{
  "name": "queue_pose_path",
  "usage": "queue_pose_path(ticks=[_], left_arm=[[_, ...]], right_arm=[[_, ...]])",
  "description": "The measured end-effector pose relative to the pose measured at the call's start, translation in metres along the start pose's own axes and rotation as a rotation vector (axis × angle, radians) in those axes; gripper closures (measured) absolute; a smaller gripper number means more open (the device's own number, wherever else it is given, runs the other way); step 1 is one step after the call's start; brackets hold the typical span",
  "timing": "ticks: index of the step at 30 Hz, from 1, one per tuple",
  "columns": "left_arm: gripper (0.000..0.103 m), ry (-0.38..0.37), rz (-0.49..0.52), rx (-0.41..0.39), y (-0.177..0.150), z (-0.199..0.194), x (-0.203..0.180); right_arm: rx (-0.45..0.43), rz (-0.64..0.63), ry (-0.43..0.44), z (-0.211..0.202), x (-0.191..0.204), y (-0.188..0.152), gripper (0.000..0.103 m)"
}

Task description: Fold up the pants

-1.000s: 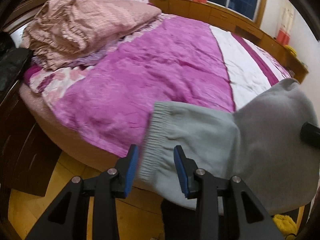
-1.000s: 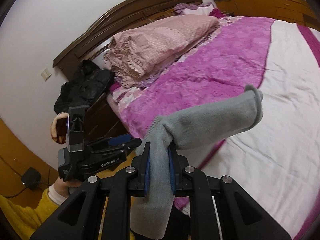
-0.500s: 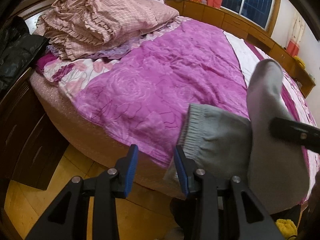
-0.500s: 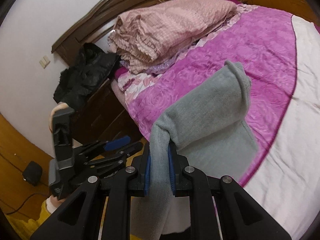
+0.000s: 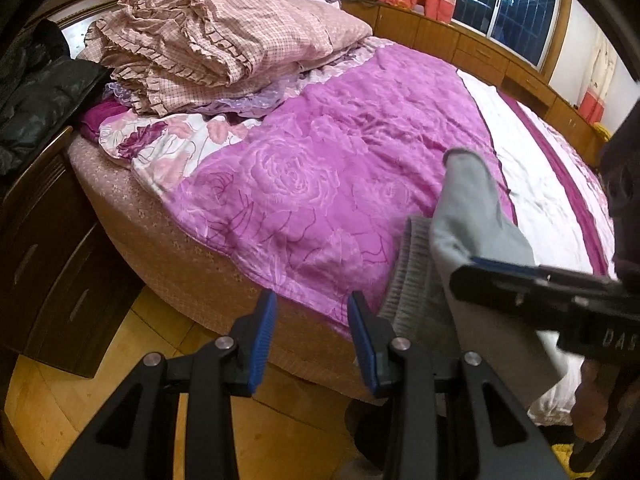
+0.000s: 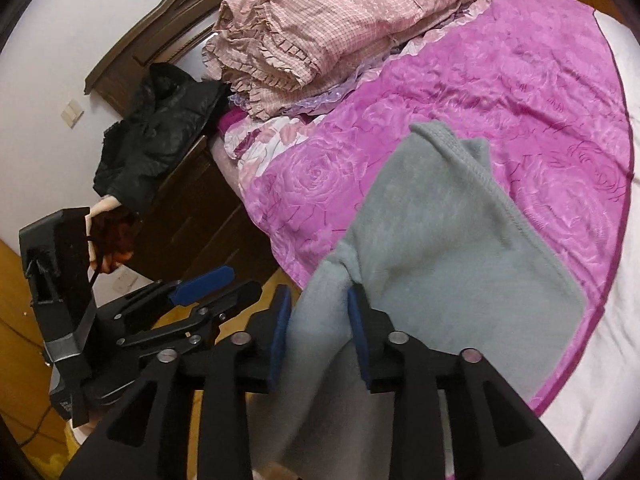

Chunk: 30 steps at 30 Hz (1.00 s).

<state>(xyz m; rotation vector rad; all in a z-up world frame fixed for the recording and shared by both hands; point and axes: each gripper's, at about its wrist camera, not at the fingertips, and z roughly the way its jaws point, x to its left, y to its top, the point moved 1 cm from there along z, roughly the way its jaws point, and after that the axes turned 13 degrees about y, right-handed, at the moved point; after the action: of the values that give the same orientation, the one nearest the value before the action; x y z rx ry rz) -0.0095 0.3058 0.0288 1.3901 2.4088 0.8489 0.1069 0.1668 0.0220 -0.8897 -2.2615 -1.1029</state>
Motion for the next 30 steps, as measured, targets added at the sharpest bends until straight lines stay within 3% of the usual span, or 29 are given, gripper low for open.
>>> queue_pose_path(ticks=[3, 6, 9, 15, 18, 26, 30], left_arm=[[0.065, -0.006, -0.006, -0.01, 0.005, -0.002, 0.0], [0.064, -0.015, -0.008, -0.023, 0.011, -0.005, -0.003], [0.052, -0.059, -0.016, -0.03, 0.016, -0.007, -0.006], [0.045, -0.19, 0.029, -0.004, 0.021, -0.001, -0.03], [0.045, -0.193, 0.061, 0.036, 0.02, 0.011, -0.044], [0.044, -0.203, 0.141, 0.111, 0.012, 0.033, -0.065], [0.036, -0.233, 0.184, 0.131, 0.01, 0.042, -0.073]], right_arm=[[-0.005, -0.022, 0.003, -0.005, 0.005, -0.003, 0.073], [-0.028, -0.038, -0.02, -0.02, 0.009, -0.01, 0.06], [-0.065, -0.024, -0.053, -0.044, 0.005, -0.022, 0.052], [-0.078, 0.051, -0.168, -0.081, -0.027, -0.052, 0.049], [-0.053, 0.097, -0.222, -0.081, -0.045, -0.062, 0.049], [-0.028, 0.161, -0.157, -0.062, -0.064, -0.067, 0.049], [-0.021, 0.158, -0.113, -0.045, -0.066, -0.061, 0.049]])
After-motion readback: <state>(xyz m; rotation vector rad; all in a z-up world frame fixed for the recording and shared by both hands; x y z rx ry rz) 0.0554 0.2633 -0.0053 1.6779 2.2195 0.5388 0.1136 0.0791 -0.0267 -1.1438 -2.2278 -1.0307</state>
